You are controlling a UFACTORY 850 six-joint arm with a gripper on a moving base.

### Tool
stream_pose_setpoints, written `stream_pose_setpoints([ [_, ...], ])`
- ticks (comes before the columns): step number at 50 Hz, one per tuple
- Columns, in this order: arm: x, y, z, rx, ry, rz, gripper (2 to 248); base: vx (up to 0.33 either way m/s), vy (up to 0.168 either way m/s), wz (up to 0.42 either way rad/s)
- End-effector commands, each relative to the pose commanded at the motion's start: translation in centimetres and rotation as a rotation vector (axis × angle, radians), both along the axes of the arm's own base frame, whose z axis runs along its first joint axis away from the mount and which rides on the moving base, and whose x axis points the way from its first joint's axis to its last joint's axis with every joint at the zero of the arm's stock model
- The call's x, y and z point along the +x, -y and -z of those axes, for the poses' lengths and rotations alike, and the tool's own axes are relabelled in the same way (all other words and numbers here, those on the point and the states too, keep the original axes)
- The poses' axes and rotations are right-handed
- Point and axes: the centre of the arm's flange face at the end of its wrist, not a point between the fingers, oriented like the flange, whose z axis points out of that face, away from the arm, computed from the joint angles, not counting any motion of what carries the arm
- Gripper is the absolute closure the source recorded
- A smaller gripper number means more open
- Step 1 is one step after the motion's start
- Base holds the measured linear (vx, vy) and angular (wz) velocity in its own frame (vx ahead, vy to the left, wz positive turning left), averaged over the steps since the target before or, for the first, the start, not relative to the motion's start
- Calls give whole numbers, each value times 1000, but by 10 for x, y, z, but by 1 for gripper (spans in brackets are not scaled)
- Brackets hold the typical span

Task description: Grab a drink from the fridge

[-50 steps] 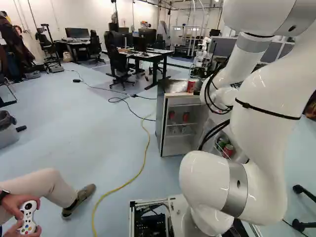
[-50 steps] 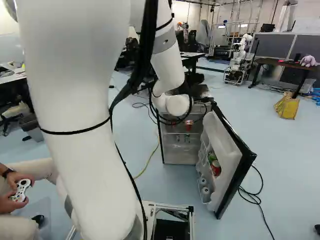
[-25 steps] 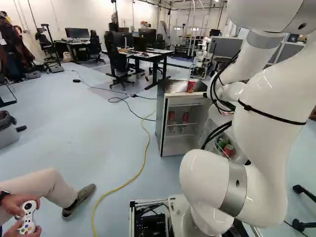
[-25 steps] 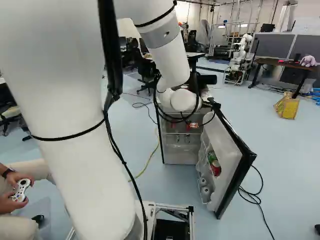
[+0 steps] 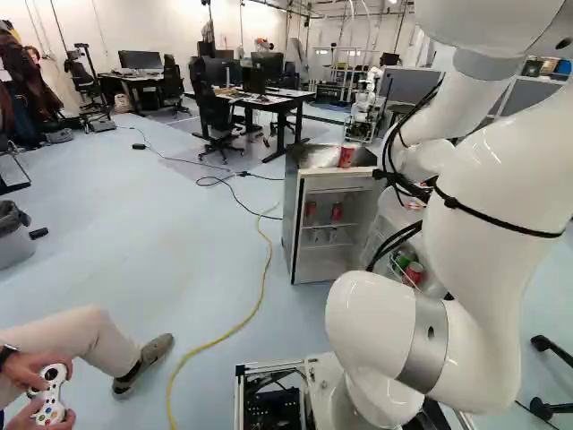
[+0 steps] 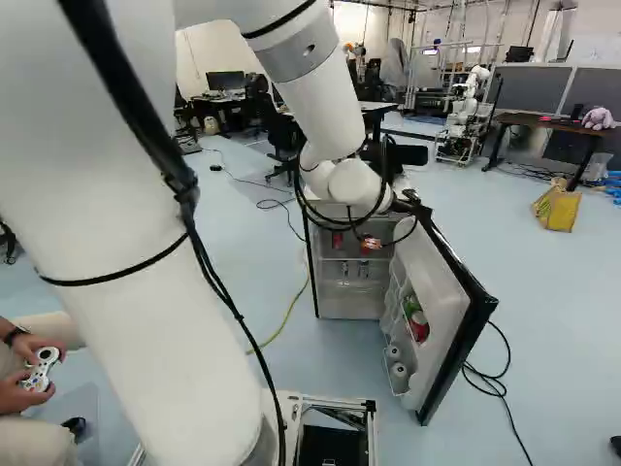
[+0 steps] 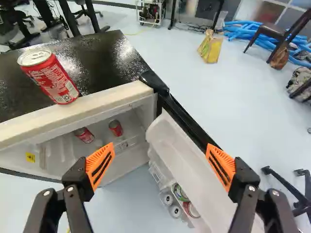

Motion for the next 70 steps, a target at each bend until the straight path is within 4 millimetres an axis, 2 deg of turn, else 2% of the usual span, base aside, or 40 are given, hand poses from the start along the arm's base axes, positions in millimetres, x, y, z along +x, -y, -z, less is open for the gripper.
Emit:
stream_pose_setpoints([
  [34,6,0,-25,96,-75,61,3,0,0,0],
  [70,4,41,-54,215,-134,191,3,0,0,0],
])
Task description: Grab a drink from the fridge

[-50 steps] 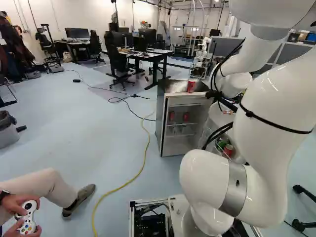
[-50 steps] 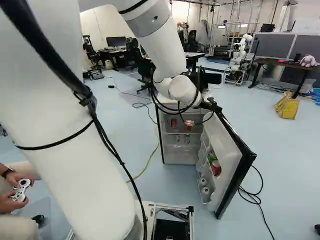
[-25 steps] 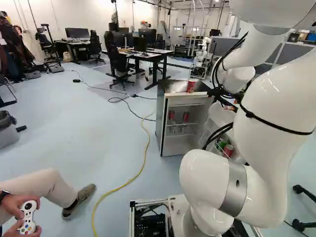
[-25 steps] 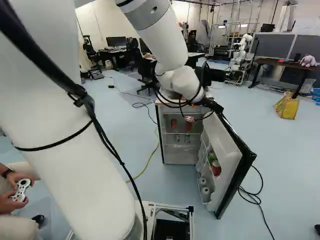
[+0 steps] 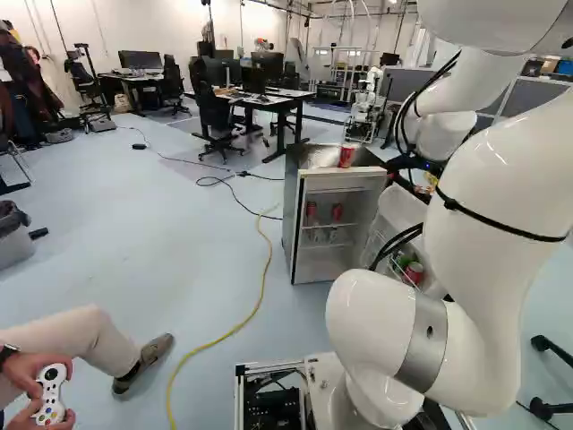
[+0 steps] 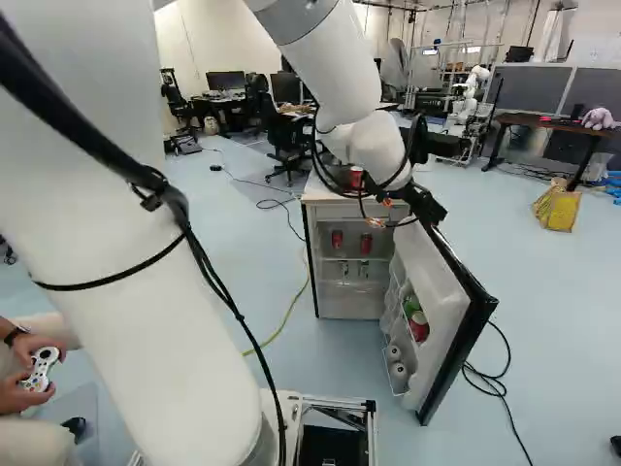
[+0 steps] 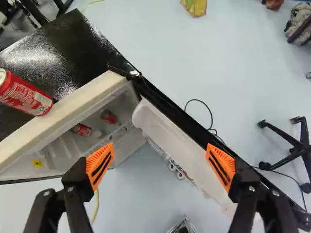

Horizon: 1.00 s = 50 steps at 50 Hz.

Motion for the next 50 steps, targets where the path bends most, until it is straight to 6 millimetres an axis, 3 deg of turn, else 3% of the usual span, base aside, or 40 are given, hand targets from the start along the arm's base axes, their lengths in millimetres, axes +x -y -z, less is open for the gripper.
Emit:
stream_pose_setpoints([
  [50,-19,60,-47,187,-45,175,3,0,0,0],
])
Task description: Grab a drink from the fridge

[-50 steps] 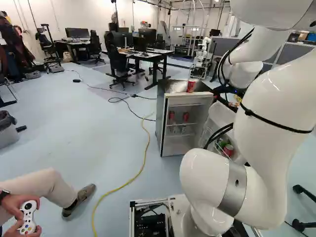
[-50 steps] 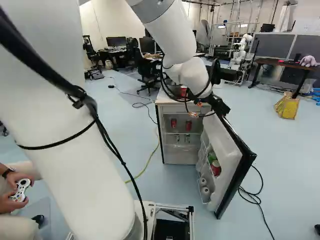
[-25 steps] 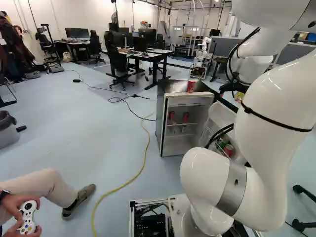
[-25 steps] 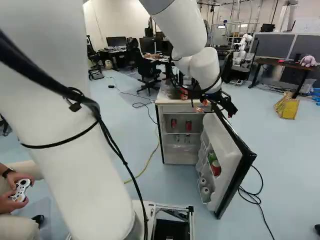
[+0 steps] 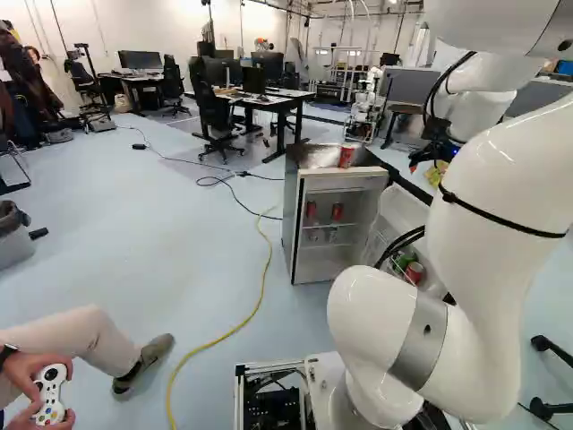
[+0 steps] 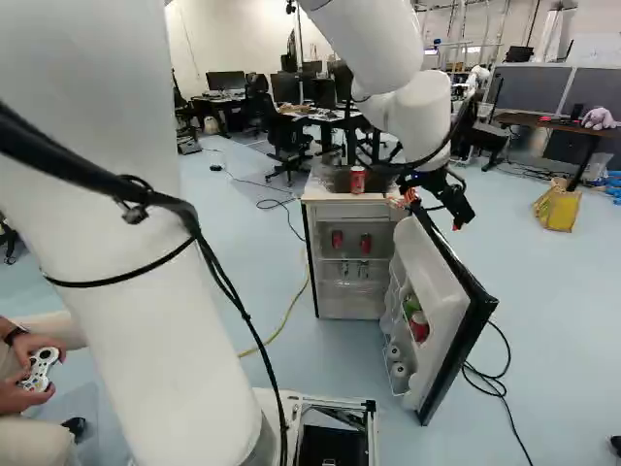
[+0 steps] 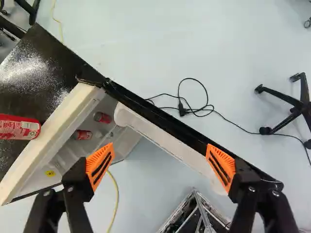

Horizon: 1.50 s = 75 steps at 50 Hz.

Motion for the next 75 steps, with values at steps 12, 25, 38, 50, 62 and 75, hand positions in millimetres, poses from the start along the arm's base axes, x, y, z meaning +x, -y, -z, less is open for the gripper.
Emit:
stream_pose_setpoints([
  [12,-6,13,-13,48,6,43,3,0,0,0],
  [25,-15,27,-26,101,18,91,3,0,0,0],
  [38,-23,45,-28,169,19,141,3,0,0,0],
  [50,-33,63,-27,212,22,185,3,0,0,0],
  [62,-42,86,-18,229,19,225,3,0,0,0],
  [75,-50,115,-1,248,8,267,3,0,0,0],
])
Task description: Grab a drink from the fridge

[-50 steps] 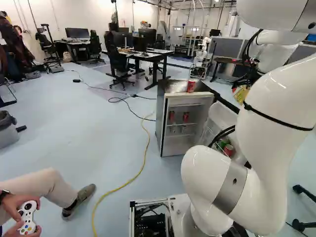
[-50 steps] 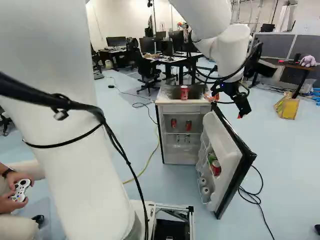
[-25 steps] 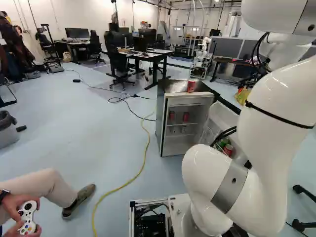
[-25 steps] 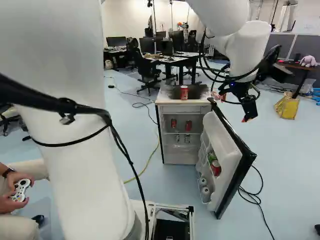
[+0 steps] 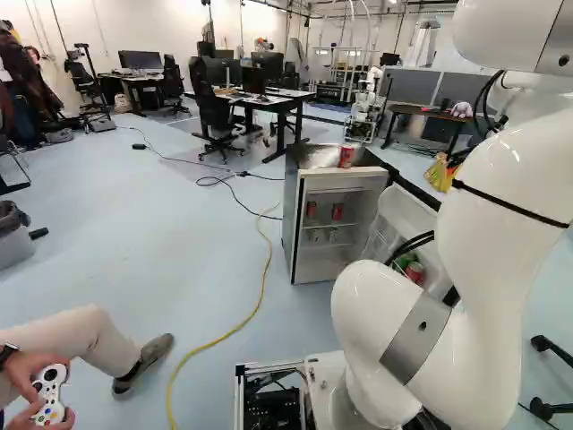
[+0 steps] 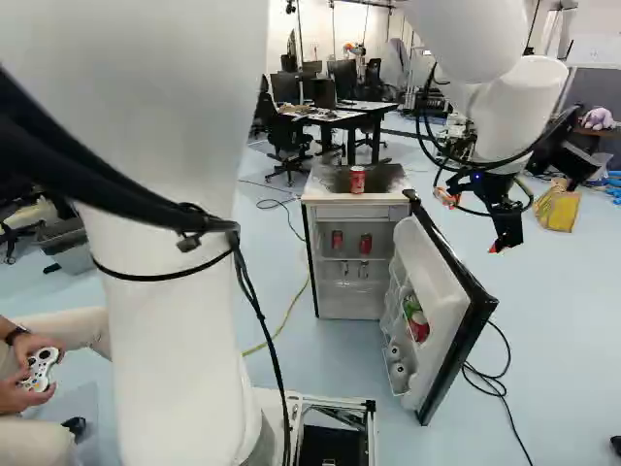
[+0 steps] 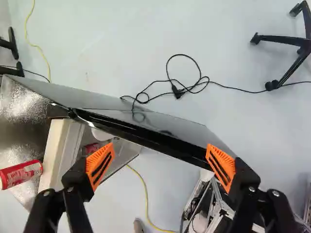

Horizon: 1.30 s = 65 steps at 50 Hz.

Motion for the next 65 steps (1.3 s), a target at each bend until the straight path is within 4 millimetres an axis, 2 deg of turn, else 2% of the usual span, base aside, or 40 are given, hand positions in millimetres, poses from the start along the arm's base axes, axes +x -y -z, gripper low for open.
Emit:
stream_pose_setpoints([
  [40,-29,86,58,53,-30,111,3,0,0,0],
  [50,-37,94,72,72,-40,128,3,0,0,0],
  [65,-46,93,88,106,-56,138,3,0,0,0],
])
